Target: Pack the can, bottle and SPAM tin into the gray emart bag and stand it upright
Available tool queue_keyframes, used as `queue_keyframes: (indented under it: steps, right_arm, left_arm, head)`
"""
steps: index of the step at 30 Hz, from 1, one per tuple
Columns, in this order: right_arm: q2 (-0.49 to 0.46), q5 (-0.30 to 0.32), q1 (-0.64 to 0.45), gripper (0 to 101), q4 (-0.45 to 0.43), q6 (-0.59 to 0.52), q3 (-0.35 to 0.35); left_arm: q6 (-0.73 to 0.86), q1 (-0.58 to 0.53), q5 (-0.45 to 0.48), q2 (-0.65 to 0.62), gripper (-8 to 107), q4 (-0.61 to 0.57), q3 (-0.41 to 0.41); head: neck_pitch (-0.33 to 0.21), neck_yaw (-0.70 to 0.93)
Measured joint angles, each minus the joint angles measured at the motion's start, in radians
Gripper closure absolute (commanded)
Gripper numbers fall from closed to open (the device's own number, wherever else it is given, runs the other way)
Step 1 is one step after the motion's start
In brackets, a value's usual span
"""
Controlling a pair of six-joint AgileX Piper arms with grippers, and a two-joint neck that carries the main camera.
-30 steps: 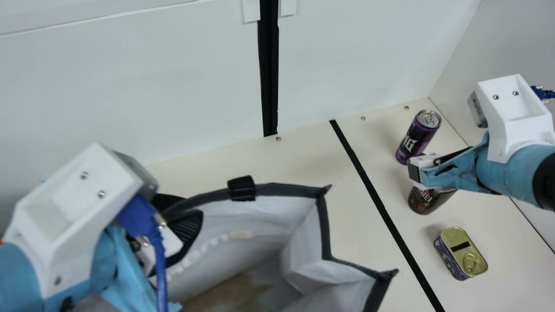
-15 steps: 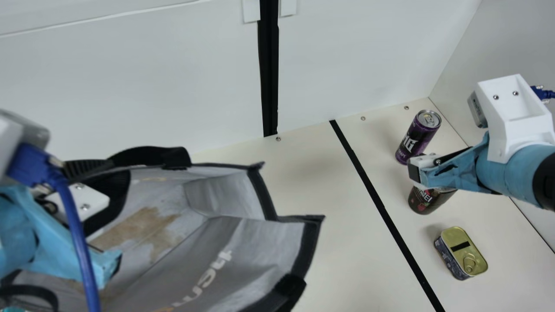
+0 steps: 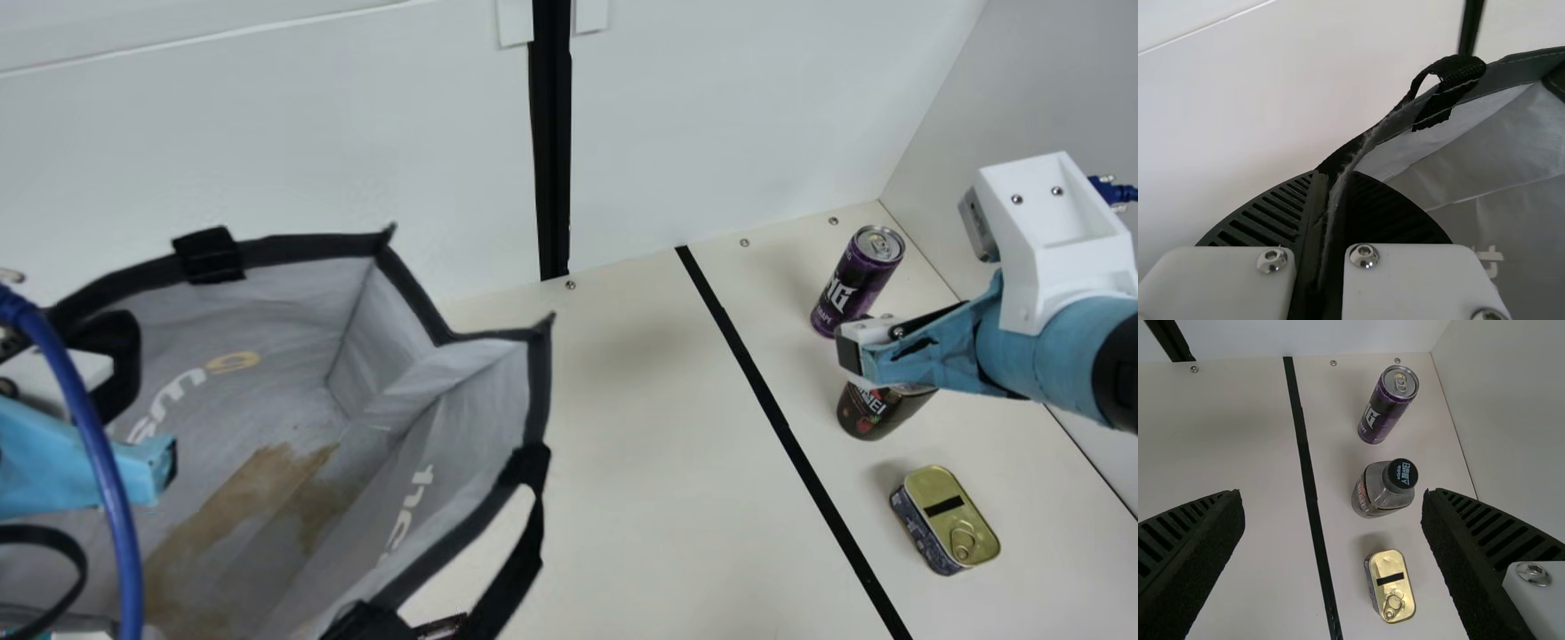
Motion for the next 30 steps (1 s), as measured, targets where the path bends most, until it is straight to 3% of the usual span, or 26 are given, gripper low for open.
queue_keyframes:
  steps: [16,30]
  right_arm:
    - [0.000,0.000,0.000,6,0.000,0.000,0.000]
    - [0.000,0.000,0.000,6,0.000,0.000,0.000]
  left_arm:
    - [-0.328,-0.157,0.008,-0.014,107,0.407,0.185]
    - [-0.493,-0.289,0.001,0.002,107,0.469,0.322]
  head:
    - [0.002,0.000]
    - [0.000,0.002]
